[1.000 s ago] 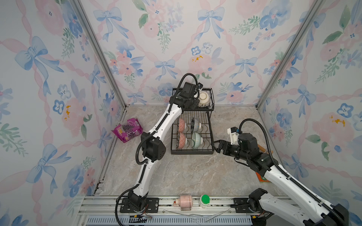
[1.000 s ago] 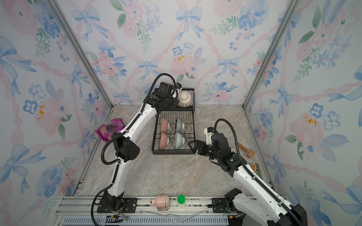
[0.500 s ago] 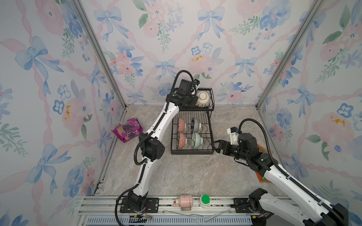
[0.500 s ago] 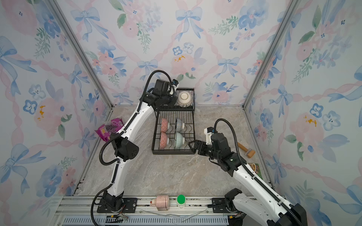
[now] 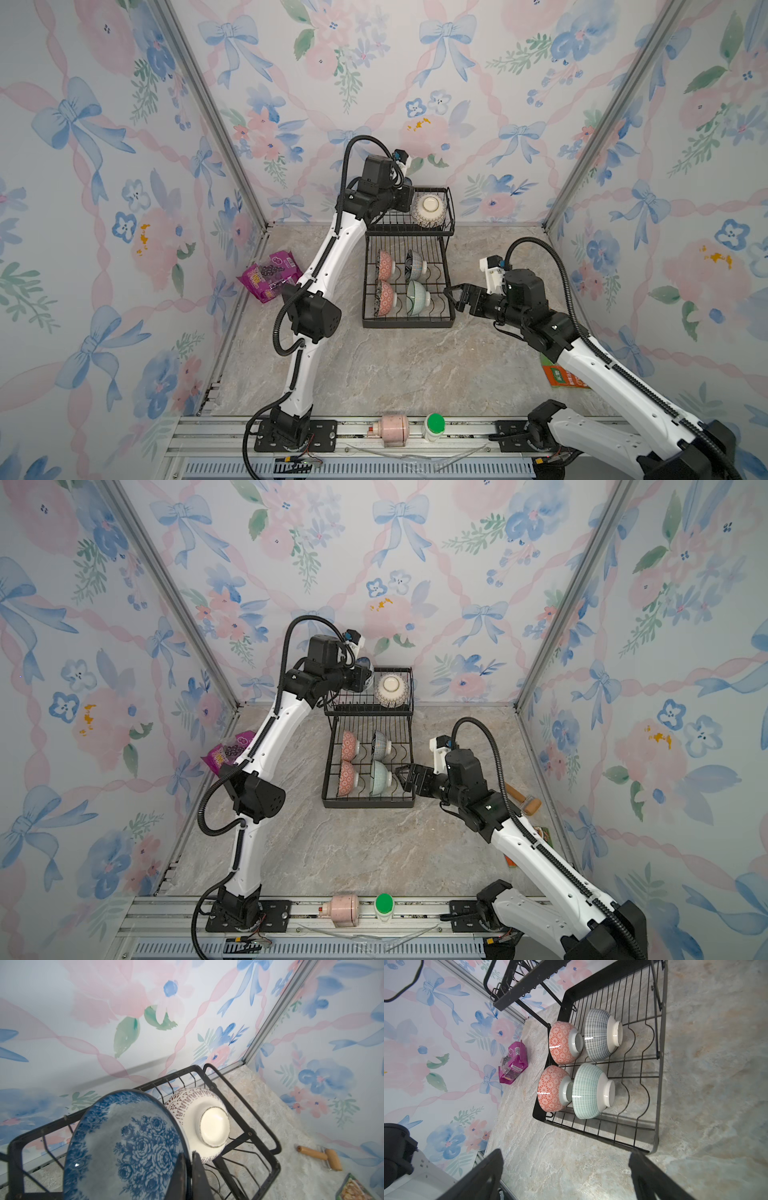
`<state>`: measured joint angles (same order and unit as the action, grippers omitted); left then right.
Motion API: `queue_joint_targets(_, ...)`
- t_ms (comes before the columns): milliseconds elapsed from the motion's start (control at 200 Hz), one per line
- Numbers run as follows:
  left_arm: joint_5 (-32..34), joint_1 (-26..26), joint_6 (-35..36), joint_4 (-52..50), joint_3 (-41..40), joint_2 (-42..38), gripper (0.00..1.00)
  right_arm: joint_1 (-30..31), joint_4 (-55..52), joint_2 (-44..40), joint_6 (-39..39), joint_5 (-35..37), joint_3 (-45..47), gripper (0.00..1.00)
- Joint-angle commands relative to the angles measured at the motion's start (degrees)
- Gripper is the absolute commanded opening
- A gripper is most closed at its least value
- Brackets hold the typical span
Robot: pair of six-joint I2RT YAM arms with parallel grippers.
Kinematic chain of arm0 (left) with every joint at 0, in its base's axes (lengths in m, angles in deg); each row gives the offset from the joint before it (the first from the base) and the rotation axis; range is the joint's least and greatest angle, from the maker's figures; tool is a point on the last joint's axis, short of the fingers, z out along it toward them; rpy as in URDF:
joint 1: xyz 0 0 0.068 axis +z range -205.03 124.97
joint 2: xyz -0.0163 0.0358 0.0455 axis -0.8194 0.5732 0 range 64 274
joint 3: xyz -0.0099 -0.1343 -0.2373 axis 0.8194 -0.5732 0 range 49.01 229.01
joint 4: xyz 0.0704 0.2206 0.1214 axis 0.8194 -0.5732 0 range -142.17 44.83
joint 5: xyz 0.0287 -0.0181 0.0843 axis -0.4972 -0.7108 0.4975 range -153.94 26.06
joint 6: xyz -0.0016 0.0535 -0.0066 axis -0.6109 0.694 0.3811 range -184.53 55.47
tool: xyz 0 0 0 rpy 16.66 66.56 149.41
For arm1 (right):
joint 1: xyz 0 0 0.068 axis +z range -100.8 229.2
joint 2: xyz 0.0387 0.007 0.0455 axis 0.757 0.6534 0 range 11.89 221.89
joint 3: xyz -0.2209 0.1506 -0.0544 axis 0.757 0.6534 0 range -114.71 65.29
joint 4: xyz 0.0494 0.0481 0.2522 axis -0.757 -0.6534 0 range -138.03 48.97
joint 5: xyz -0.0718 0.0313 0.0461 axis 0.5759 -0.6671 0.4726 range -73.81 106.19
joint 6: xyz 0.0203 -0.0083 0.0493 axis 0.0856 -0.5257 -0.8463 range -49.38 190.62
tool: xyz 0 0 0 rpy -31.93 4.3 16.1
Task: Load bowls into a dish rack
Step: Pick up the bowl from the dish rack, then pass the bowl.
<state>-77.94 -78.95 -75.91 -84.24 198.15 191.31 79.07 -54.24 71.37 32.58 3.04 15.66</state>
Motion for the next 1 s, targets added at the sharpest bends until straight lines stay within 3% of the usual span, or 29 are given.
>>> queue_joint_targets(0, -5.0, 1.5, -7.1, 7.3, 0.2, -7.3, 0.0, 0.9, 3.9, 1.8, 1.2, -0.3, -1.4, 0.96)
queue_joint_targets(200, -4.5, 0.9, -15.0, 11.2, -6.2, -13.6, 0.0, 3.1, 5.6, 2.0, 1.8, 1.3, -2.4, 0.96)
queue_joint_targets(285, -2.9, -0.1, -18.6, 12.3, -10.9, -17.6, 0.0, 5.0, 4.0, 0.1, 6.2, 4.0, -2.3, 0.97)
queue_joint_targets(440, -0.2, -3.1, -25.8, 24.5, -29.2, -28.7, 0.0, 7.0, 8.4, -5.4, 6.6, 8.1, 3.8, 0.96)
queue_joint_targets(565, 0.9, -3.4, -34.9, 40.6, -50.2, -39.9, 0.0, 7.0, 12.3, -8.7, 2.6, 7.8, 8.7, 0.97)
queue_joint_targets(755, 12.3, -5.7, -47.6, 55.8, -77.3, -56.2, 0.0, 10.4, 10.8, -11.2, 1.7, 11.7, 11.3, 0.99)
queue_joint_targets(995, 34.5, -15.4, -54.0, 58.1, -95.3, -71.6, 0.0, 13.8, 12.6, -11.7, 0.4, 13.0, 15.7, 1.0)
